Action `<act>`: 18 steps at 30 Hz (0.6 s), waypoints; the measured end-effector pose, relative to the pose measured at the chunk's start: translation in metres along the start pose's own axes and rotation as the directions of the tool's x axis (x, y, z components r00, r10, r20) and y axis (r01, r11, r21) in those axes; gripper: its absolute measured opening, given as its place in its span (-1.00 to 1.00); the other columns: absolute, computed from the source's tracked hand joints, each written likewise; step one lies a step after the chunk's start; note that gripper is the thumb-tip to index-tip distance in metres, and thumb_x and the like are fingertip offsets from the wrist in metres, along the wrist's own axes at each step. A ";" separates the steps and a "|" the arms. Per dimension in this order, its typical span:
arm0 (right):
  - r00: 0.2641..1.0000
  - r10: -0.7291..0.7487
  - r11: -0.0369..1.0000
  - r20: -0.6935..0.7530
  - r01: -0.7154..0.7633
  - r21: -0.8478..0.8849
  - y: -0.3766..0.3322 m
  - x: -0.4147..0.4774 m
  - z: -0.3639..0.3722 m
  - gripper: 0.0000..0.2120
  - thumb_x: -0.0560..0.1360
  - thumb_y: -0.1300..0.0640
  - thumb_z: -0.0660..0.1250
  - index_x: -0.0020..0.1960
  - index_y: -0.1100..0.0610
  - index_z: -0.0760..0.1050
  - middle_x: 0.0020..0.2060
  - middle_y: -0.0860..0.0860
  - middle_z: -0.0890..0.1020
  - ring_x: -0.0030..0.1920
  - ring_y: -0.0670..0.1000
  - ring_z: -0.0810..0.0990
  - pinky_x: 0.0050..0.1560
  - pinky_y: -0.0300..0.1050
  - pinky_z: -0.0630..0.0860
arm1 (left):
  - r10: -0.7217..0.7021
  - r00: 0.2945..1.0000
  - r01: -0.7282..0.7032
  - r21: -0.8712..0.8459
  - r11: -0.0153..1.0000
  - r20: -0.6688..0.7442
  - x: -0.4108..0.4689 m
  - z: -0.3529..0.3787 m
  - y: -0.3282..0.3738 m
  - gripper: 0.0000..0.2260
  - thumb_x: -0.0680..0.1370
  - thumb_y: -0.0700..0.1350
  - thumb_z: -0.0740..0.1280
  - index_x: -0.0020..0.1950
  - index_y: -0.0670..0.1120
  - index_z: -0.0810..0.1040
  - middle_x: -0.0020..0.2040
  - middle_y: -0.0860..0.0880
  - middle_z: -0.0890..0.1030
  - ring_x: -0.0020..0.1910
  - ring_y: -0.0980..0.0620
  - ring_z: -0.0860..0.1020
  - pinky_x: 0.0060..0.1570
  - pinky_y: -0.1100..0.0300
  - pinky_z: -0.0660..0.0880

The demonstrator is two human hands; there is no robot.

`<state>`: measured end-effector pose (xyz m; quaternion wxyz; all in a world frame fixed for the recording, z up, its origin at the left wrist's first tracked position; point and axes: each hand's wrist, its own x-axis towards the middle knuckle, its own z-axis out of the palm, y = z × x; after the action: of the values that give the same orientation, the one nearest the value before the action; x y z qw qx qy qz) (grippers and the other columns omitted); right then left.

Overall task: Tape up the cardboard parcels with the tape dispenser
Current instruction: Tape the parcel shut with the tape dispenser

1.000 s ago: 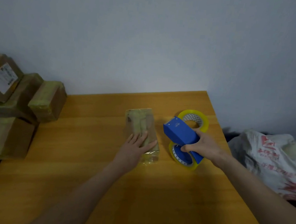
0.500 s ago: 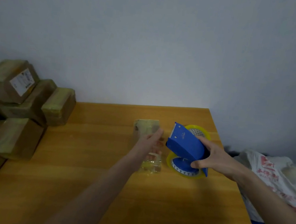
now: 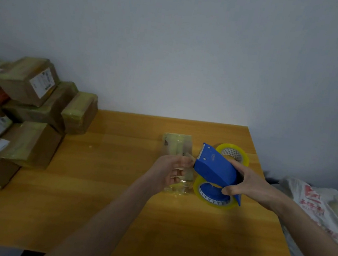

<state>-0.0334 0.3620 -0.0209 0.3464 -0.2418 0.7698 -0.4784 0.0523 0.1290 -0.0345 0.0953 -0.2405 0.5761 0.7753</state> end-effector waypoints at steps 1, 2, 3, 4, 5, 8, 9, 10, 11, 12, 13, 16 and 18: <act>1.000 -0.001 1.000 -0.002 0.001 -0.010 -0.001 0.001 0.000 -0.36 0.20 0.15 0.52 0.23 -0.14 0.45 0.13 -0.05 0.59 0.03 -0.12 0.63 -0.02 -0.18 0.58 | -0.032 0.999 0.031 -0.033 0.999 -0.018 0.000 -0.002 0.001 -0.68 0.61 0.00 0.20 -0.14 -0.05 0.71 -0.05 -0.01 0.66 -0.23 0.08 0.51 -0.25 0.23 0.45; 1.000 -0.002 1.000 -0.001 0.002 -0.027 -0.002 0.002 -0.001 -0.37 0.20 0.13 0.52 0.23 -0.15 0.44 0.13 -0.05 0.58 0.03 -0.12 0.62 -0.01 -0.17 0.58 | -0.053 0.998 0.052 -0.031 0.998 -0.038 0.001 -0.003 0.002 -0.63 0.61 0.07 0.17 -0.14 -0.05 0.71 -0.02 -0.02 0.66 -0.18 0.06 0.51 -0.21 0.20 0.46; 1.000 -0.005 0.998 0.001 0.005 -0.057 -0.002 0.003 -0.001 -0.37 0.22 0.14 0.53 0.23 -0.15 0.44 0.13 -0.05 0.58 0.03 -0.12 0.62 0.01 -0.15 0.58 | -0.054 0.997 0.056 0.021 0.998 -0.062 0.001 -0.004 0.003 -0.62 0.59 0.14 0.18 -0.09 -0.05 0.69 0.01 0.00 0.66 -0.13 0.04 0.53 -0.16 0.17 0.47; 1.000 -0.012 0.995 0.006 0.013 -0.097 -0.003 0.005 -0.002 -0.38 0.25 0.16 0.55 0.23 -0.15 0.44 0.13 -0.04 0.57 0.03 -0.12 0.62 0.03 -0.13 0.58 | -0.031 0.996 0.040 0.102 0.994 -0.088 0.001 -0.005 0.002 -0.64 0.56 0.18 0.24 -0.06 -0.05 0.68 0.00 0.02 0.67 -0.10 0.05 0.54 -0.13 0.16 0.48; 1.000 -0.023 0.989 0.011 0.024 -0.147 -0.005 0.007 -0.002 -0.39 0.28 0.19 0.57 0.23 -0.15 0.43 0.13 -0.04 0.56 0.02 -0.12 0.61 0.04 -0.13 0.58 | 0.010 0.993 0.011 0.178 0.984 -0.114 0.002 -0.006 0.001 -0.69 0.52 0.17 0.31 -0.05 -0.04 0.67 -0.05 0.05 0.68 -0.10 0.07 0.55 -0.14 0.18 0.48; 0.998 -0.065 0.932 -0.002 0.060 -0.359 -0.013 0.013 0.000 -0.30 0.27 0.11 0.60 0.25 -0.22 0.31 0.07 -0.16 0.54 -0.03 -0.19 0.59 -0.05 -0.25 0.56 | 0.107 0.973 -0.047 0.275 0.960 -0.206 0.006 -0.009 -0.002 -0.83 0.52 0.00 0.40 -0.11 -0.09 0.65 -0.26 0.09 0.65 -0.28 0.17 0.52 -0.33 0.30 0.41; 0.996 -0.090 0.893 -0.015 0.074 -0.444 -0.017 0.015 0.002 -0.29 0.24 0.01 0.61 0.23 -0.25 0.27 0.03 -0.22 0.53 -0.04 -0.20 0.58 -0.08 -0.26 0.55 | 0.114 0.966 -0.046 0.282 0.958 -0.230 0.007 -0.010 -0.003 -0.85 0.53 -0.03 0.39 -0.13 -0.10 0.64 -0.29 0.08 0.63 -0.34 0.20 0.51 -0.38 0.32 0.38; 0.992 -0.124 0.851 -0.018 0.097 -0.516 -0.021 0.017 0.004 -0.30 0.23 -0.08 0.60 0.21 -0.28 0.26 0.00 -0.25 0.52 -0.05 -0.20 0.57 -0.11 -0.26 0.53 | 0.118 0.962 -0.044 0.286 0.957 -0.246 0.008 -0.012 -0.004 -0.85 0.54 -0.05 0.38 -0.16 -0.11 0.62 -0.30 0.07 0.61 -0.38 0.22 0.50 -0.41 0.33 0.36; 0.988 -0.155 0.816 -0.007 0.124 -0.564 -0.024 0.020 0.005 -0.32 0.22 -0.13 0.59 0.19 -0.30 0.26 -0.02 -0.27 0.51 -0.04 -0.18 0.56 -0.13 -0.28 0.50 | 0.118 0.959 -0.041 0.287 0.957 -0.256 0.008 -0.013 -0.006 -0.85 0.54 -0.07 0.37 -0.18 -0.11 0.61 -0.31 0.06 0.61 -0.39 0.21 0.49 -0.43 0.34 0.36; 0.984 -0.176 0.792 0.010 0.148 -0.593 -0.026 0.023 0.006 -0.33 0.23 -0.15 0.58 0.20 -0.30 0.26 -0.02 -0.28 0.50 -0.03 -0.16 0.55 -0.13 -0.31 0.47 | 0.117 0.957 -0.040 0.282 0.959 -0.264 0.009 -0.015 -0.008 -0.84 0.55 -0.09 0.37 -0.20 -0.11 0.60 -0.33 0.05 0.60 -0.39 0.20 0.48 -0.44 0.35 0.35; 0.983 -0.183 0.775 0.029 0.162 -0.611 -0.028 0.025 0.006 -0.33 0.24 -0.15 0.57 0.23 -0.28 0.29 -0.02 -0.27 0.49 -0.02 -0.15 0.54 -0.13 -0.32 0.46 | 0.115 0.956 -0.038 0.276 0.960 -0.269 0.008 -0.017 -0.011 -0.84 0.55 -0.11 0.37 -0.22 -0.11 0.60 -0.34 0.05 0.59 -0.38 0.19 0.48 -0.46 0.36 0.35; 0.985 -0.163 0.741 0.054 0.158 -0.653 -0.029 0.028 0.001 -0.33 0.19 -0.21 0.48 0.25 -0.30 0.32 -0.04 -0.27 0.51 -0.04 -0.16 0.53 -0.14 -0.30 0.45 | 0.128 0.946 -0.046 0.267 0.963 -0.298 0.003 -0.035 -0.015 -0.84 0.52 -0.13 0.41 -0.25 -0.12 0.59 -0.38 0.05 0.58 -0.39 0.16 0.49 -0.50 0.36 0.35; 0.990 -0.134 0.736 0.033 0.122 -0.666 -0.023 0.024 -0.012 -0.37 0.16 -0.24 0.41 0.20 -0.36 0.30 -0.05 -0.26 0.53 -0.06 -0.17 0.53 -0.15 -0.29 0.44 | 0.122 0.921 -0.025 0.255 0.966 -0.371 -0.003 -0.057 -0.016 -0.84 0.51 -0.13 0.42 -0.26 -0.12 0.59 -0.36 0.02 0.57 -0.37 0.13 0.47 -0.45 0.31 0.36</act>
<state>-0.0567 0.3421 -0.0040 0.1967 -0.3976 0.8743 -0.1968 0.0765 0.0811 -0.0597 -0.0194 -0.3520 0.6838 0.6389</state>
